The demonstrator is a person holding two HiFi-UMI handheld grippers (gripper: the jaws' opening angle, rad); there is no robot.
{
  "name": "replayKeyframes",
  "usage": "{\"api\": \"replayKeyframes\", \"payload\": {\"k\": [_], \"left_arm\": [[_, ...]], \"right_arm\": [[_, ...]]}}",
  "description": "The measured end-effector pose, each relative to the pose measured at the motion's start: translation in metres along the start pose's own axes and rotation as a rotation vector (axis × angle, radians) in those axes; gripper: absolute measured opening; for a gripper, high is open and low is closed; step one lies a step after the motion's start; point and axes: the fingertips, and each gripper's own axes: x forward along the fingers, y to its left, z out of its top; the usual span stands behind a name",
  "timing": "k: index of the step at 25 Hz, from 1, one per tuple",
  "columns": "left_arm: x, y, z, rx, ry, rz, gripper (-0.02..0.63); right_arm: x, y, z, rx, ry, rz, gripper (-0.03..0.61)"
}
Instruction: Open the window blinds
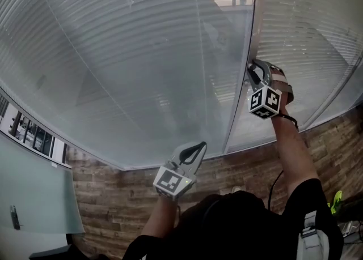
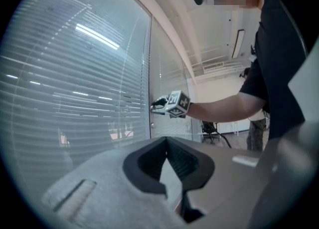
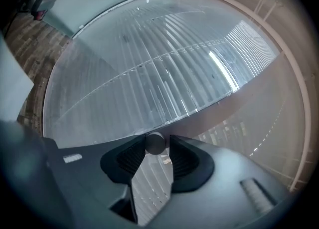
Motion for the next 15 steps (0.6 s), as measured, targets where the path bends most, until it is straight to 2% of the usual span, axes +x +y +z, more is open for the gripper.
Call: {"api": "replayKeyframes", "payload": {"k": [2,10,15], "left_arm": [[0.0012,-0.0012,0.0018,-0.006,0.002,-0.003,0.003],[0.0018,-0.0008,0.0013,0.003,-0.006,-0.005,0.003],[0.0006,0.0017,-0.002,0.013,-0.015,0.001,0.004]], "right_arm": [[0.0002,0.0024,-0.0008,-0.02,0.005,-0.001,0.129],[-0.0016,-0.0008,0.0022,0.023,0.008,-0.018,0.126],[-0.001,-0.0013,0.0009,0.105,0.004,-0.026,0.126]]}}
